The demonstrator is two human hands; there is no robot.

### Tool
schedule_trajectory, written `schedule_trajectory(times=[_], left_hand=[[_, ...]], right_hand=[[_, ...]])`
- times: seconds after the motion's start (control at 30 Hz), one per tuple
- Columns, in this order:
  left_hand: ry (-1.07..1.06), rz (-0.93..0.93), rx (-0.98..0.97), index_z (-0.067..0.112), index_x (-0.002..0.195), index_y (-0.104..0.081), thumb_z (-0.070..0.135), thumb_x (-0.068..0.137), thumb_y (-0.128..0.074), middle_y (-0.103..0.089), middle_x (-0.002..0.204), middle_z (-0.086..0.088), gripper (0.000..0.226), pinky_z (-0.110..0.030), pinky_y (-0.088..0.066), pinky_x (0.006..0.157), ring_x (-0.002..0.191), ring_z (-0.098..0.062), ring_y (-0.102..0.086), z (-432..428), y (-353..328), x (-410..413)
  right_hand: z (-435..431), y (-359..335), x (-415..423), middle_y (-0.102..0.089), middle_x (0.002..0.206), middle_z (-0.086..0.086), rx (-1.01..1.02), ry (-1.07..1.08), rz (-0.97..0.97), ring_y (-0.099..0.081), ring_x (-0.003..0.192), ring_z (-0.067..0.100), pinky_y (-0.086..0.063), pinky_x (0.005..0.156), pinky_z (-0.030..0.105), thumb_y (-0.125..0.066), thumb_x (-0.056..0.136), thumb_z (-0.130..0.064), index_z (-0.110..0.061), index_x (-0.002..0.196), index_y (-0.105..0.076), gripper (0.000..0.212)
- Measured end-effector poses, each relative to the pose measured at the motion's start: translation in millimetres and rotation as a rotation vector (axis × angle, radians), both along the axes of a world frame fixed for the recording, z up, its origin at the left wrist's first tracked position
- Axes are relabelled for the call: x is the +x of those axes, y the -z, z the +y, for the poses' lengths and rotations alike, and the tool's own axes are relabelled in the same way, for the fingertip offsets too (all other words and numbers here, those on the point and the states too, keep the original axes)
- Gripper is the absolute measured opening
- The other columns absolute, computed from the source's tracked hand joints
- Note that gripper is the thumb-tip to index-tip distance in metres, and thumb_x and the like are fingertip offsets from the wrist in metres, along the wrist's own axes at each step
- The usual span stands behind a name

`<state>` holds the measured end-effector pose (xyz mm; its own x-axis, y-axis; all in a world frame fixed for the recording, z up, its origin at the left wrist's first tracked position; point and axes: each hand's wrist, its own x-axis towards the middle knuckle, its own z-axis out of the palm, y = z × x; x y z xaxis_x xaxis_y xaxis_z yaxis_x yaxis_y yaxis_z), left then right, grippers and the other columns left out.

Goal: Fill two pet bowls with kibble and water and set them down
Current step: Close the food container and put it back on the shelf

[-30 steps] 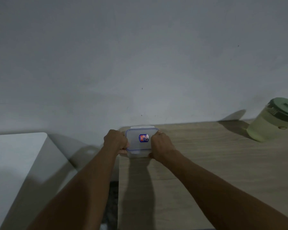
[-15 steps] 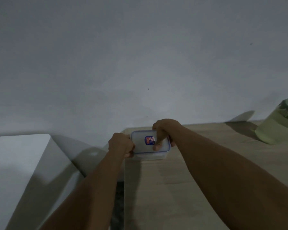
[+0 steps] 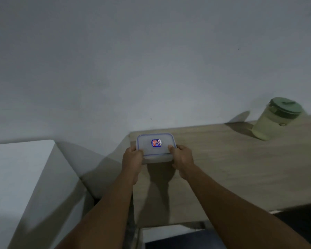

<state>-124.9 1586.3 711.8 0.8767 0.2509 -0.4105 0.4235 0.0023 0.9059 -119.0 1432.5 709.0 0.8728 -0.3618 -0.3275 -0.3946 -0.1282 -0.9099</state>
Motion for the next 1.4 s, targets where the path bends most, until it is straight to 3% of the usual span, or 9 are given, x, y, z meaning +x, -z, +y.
schedule_trajectory(times=[0.17,0.23,0.37,0.53,0.67,0.77,0.9,1.07,1.4], left_hand=[[-0.063,-0.034,-0.297,0.025,0.123,-0.049,0.018,0.090,-0.055,-0.062,0.108,-0.008,0.034,-0.034,-0.050,0.071,0.093,-0.031,-0.063,-25,-14,-50],[-0.072,-0.068,-0.315,0.024,0.128,-0.048,0.018,0.092,-0.055,-0.061,0.113,-0.011,0.037,-0.036,-0.052,0.078,0.098,-0.031,-0.063,-36,-21,-66],[-0.090,-0.143,-0.308,0.022,0.131,-0.047,0.018,0.093,-0.056,-0.061,0.111,-0.015,0.039,-0.037,-0.055,0.075,0.096,-0.031,-0.064,-68,-41,-119],[-0.139,-0.170,-0.311,0.021,0.128,-0.047,0.018,0.093,-0.058,-0.060,0.118,-0.015,0.036,-0.038,-0.055,0.077,0.104,-0.035,-0.063,-118,-53,-200],[-0.165,-0.123,-0.343,0.021,0.130,-0.045,0.018,0.094,-0.059,-0.055,0.126,-0.015,0.039,-0.044,-0.054,0.087,0.111,-0.036,-0.059,-152,-51,-264],[-0.171,-0.109,-0.346,0.021,0.129,-0.045,0.019,0.093,-0.060,-0.055,0.126,-0.014,0.039,-0.043,-0.053,0.085,0.110,-0.035,-0.059,-170,-51,-302],[-0.184,-0.089,-0.318,0.020,0.127,-0.047,0.018,0.091,-0.062,-0.056,0.124,-0.012,0.039,-0.043,-0.055,0.085,0.109,-0.034,-0.060,-178,-44,-334],[-0.188,-0.033,-0.300,0.020,0.123,-0.047,0.016,0.091,-0.061,-0.056,0.121,-0.013,0.035,-0.039,-0.056,0.080,0.107,-0.032,-0.061,-172,-20,-353],[-0.233,0.177,-0.364,0.020,0.123,-0.051,0.011,0.091,-0.059,-0.058,0.118,-0.012,0.034,-0.038,-0.052,0.080,0.106,-0.029,-0.059,-140,73,-378]], right_hand=[[-20,-17,-41,-0.060,0.075,0.002,0.060,0.061,-0.038,-0.054,0.073,0.023,-0.045,0.072,0.039,-0.066,0.077,-0.028,-0.014,0.100,-0.072,0.028],[-29,-33,-58,-0.061,0.075,0.002,0.077,0.061,-0.052,-0.055,0.073,0.022,-0.047,0.074,0.039,-0.066,0.085,-0.020,-0.020,0.095,-0.068,0.010],[-67,-55,-112,-0.061,0.076,0.003,0.088,0.038,-0.114,-0.053,0.068,0.019,-0.049,0.074,0.041,-0.064,0.091,-0.018,-0.020,0.098,-0.065,0.007],[-116,-69,-196,-0.067,0.096,0.011,0.091,0.008,-0.127,-0.059,0.083,0.024,-0.054,0.088,0.048,-0.067,0.089,-0.023,-0.011,0.109,-0.067,0.024],[-153,-73,-258,-0.065,0.095,0.012,0.108,0.006,-0.102,-0.060,0.085,0.025,-0.055,0.090,0.053,-0.070,0.088,-0.023,-0.012,0.092,-0.060,0.015],[-173,-71,-292,-0.067,0.098,0.014,0.135,0.011,-0.081,-0.066,0.092,0.033,-0.056,0.088,0.056,-0.072,0.086,-0.021,-0.015,0.085,-0.057,0.016],[-182,-59,-321,-0.069,0.101,0.016,0.138,0.020,-0.058,-0.063,0.086,0.031,-0.054,0.080,0.047,-0.071,0.086,-0.023,-0.016,0.086,-0.057,0.016],[-174,-33,-345,-0.068,0.100,0.017,0.158,0.047,-0.003,-0.066,0.096,0.036,-0.053,0.091,0.058,-0.072,0.085,-0.018,-0.016,0.082,-0.058,0.015],[-143,67,-364,-0.065,0.101,0.011,0.127,0.033,0.168,-0.064,0.099,0.031,-0.054,0.093,0.054,-0.069,0.089,-0.017,-0.019,0.089,-0.058,0.011]])
